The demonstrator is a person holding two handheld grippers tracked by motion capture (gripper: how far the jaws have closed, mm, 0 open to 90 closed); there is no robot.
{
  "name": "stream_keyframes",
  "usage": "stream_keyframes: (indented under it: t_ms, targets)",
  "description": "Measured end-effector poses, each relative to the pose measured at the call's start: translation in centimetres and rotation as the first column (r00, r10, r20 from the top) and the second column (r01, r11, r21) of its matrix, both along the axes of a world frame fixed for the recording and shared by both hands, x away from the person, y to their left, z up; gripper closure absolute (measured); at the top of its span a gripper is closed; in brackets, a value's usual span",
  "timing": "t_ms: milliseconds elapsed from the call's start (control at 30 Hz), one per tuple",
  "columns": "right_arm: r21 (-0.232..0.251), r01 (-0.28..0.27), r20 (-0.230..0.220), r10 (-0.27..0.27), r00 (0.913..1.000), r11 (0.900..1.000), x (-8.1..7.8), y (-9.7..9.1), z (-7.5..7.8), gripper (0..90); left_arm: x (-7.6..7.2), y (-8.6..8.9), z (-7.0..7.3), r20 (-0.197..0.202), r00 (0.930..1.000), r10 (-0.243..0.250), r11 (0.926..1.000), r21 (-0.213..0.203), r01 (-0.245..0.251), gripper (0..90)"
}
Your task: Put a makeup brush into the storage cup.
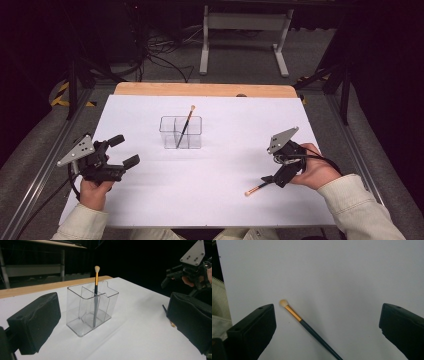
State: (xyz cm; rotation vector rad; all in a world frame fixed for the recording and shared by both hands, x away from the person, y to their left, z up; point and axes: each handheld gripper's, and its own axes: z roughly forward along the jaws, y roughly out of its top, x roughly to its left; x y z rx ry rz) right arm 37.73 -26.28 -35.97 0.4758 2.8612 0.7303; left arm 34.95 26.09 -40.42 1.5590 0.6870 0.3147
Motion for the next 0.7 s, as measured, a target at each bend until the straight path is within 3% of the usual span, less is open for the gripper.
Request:
stream_keyframes:
  t_ms: [700]
  targets:
    - [-0.047,-0.007,-0.071,0.004,0.9974,0.9989,0.3,0.3,-1.8,4.1,0.0,-0.2,-0.2,-0.005,1.0000,-0.006,1.0000,0.004,0.006,0.2]
